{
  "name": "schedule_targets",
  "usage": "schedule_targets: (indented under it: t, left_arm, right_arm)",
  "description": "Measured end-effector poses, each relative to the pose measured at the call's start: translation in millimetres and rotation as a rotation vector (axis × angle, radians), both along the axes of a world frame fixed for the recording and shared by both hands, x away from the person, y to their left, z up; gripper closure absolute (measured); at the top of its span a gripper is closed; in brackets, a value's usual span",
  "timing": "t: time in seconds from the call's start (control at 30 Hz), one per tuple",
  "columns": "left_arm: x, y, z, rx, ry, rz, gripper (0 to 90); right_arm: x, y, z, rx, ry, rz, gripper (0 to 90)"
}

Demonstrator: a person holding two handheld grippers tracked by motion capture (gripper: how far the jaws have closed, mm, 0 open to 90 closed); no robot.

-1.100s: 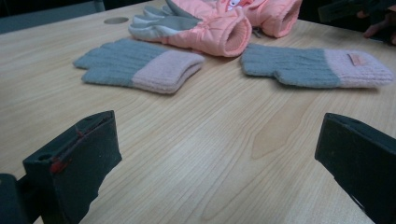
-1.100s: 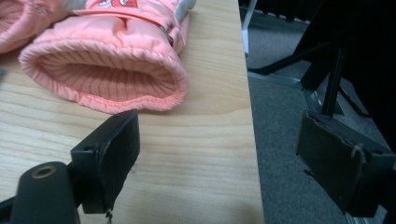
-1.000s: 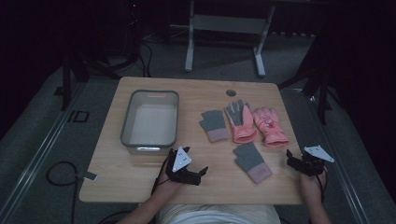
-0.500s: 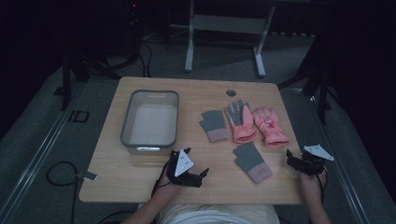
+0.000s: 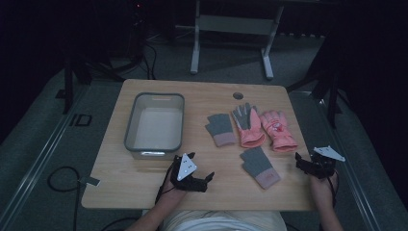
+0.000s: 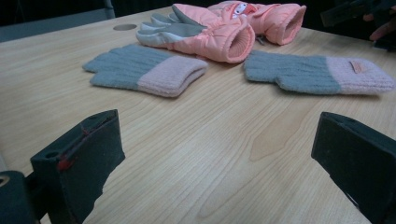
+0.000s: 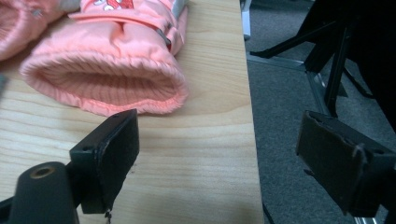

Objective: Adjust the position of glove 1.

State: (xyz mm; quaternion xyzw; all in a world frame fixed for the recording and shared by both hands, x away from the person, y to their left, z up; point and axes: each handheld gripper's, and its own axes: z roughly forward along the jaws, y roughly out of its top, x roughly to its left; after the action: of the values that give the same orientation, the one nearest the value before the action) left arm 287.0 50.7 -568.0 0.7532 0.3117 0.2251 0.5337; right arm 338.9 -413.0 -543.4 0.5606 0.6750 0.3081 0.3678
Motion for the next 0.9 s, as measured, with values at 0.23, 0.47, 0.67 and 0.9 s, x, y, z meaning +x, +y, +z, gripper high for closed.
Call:
schedule_targets:
  t: [0.23,0.47,0.67,0.9]
  left_arm:
    - [1.0,0.1,0.1,0.001,0.007,-0.02,3.1]
    - [-0.4,-1.0,0.4,0.011,-0.007,-0.01,3.3]
    - [-1.6,-1.7,0.0,0.02,-0.023,0.007,3.7]
    - [-0.1,0.1,-0.1,0.032,-0.016,0.057,3.8]
  right_arm:
    - [0.6,0.2,16.9,0.019,0.029,0.009,13.2]
    - [3.3,4.3,43.8,0.056,-0.001,0.041,12.5]
    - [10.3,10.8,63.3,0.033,-0.027,0.045,11.7]
    - [20.7,22.3,87.4,0.022,-0.052,0.074,12.1]
